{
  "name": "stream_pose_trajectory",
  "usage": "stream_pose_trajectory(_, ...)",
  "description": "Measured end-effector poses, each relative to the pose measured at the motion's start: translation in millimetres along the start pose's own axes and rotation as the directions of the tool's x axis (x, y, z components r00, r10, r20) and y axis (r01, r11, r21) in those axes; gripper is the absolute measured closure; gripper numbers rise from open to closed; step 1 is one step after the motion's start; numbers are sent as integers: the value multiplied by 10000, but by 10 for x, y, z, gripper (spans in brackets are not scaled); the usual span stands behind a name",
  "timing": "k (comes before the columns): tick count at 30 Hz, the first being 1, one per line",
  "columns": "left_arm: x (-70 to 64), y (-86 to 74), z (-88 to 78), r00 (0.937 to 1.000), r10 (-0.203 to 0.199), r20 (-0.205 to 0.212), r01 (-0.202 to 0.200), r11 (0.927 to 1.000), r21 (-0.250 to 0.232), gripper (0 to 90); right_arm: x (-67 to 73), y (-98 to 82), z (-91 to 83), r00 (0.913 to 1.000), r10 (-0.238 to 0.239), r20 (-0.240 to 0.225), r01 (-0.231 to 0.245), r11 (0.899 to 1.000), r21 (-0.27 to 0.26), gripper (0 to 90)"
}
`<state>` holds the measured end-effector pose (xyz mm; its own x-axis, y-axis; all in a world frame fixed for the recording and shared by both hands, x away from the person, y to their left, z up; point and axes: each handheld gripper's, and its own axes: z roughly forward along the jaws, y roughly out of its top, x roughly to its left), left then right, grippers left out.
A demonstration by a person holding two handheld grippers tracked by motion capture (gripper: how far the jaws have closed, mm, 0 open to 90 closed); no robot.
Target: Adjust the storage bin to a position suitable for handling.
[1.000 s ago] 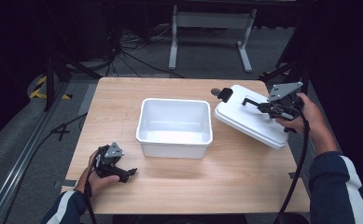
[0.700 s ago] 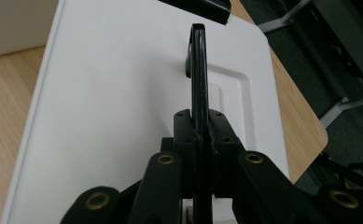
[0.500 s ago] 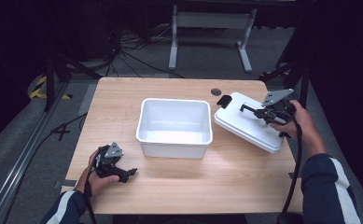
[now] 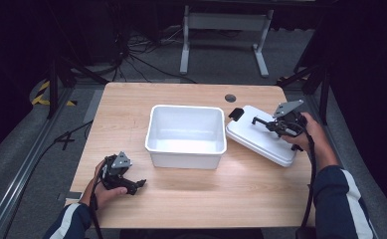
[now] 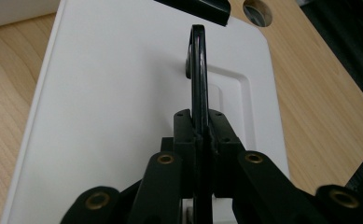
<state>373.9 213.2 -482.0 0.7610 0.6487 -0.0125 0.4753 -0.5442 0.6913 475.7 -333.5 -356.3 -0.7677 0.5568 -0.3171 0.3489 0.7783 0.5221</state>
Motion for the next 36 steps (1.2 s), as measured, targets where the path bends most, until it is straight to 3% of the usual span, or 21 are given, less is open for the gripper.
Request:
stream_pose_trajectory(15, 0, 0, 0, 10000, -2, 2, 2, 10000, 0, 16, 19, -163, 294, 9986, 457, -278, -450, 9986, 271, 840)
stream_pose_trajectory(25, 0, 0, 0, 10000, 1, 2, -1, 10000, 0, 16, 31, -212, 360, 9970, 707, -310, -700, 9973, 219, 835)
stream_pose_trajectory(36, 0, 0, 0, 10000, 1, 2, -1, 10000, 2, 16, 33, -207, 352, 9961, 865, -157, -863, 9962, 140, 703)
